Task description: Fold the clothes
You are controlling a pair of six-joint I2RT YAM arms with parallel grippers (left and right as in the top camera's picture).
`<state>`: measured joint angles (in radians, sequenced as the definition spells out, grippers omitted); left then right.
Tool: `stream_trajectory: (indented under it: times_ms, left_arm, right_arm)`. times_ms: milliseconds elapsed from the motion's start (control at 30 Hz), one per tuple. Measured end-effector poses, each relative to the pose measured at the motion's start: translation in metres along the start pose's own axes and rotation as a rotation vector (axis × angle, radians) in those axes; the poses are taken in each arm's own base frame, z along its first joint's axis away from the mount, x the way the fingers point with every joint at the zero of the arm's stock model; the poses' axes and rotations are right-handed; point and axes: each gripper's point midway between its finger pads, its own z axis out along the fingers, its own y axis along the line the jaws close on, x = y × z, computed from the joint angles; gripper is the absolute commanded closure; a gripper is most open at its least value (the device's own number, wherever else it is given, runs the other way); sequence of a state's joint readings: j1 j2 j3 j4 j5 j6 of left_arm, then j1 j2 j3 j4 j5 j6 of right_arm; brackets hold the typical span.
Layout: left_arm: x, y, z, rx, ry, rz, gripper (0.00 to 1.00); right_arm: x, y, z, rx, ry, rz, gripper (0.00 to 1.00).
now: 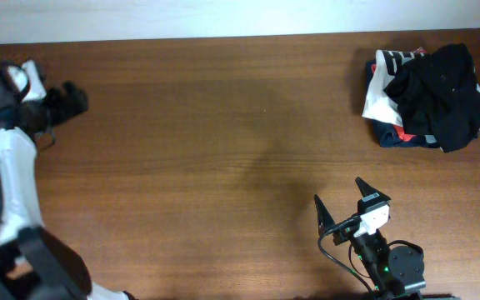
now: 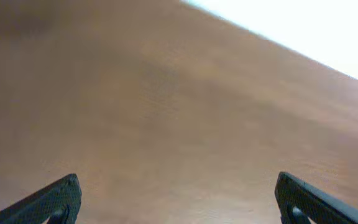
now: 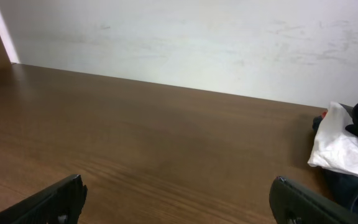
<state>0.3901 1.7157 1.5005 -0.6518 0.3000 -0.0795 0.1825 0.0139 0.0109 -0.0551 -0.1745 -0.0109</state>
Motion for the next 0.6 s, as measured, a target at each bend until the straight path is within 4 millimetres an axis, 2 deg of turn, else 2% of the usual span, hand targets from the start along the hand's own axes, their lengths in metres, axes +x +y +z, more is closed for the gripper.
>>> stream_trajectory:
  times_ms: [167, 300, 367, 467, 600]
  left_arm:
    - [-0.027, -0.068, -0.055, 0.022, -0.165, 0.143, 0.01]
    - [-0.033, -0.102, -0.095, 0.006, -0.305, 0.215, 0.01]
    - [-0.028, -0.11, -0.109, 0.007, -0.371, 0.235, 0.01]
    - [-0.017, -0.111, -0.121, 0.014, -0.48, 0.246, 0.01]
    - [0.012, -0.1, -0.123, 0.028, -0.597, 0.25, 0.01]
  right_arm:
    - [0.0, 0.0, 0.0, 0.0, 0.0, 0.0, 0.01]
    - [0.0, 0.0, 0.0, 0.0, 0.0, 0.0, 0.01]
    - [0.0, 0.0, 0.0, 0.0, 0.0, 0.0, 0.01]
    - [0.0, 0.0, 0.0, 0.0, 0.0, 0.0, 0.01]
    - [0.0, 0.0, 0.0, 0.0, 0.0, 0.0, 0.01]
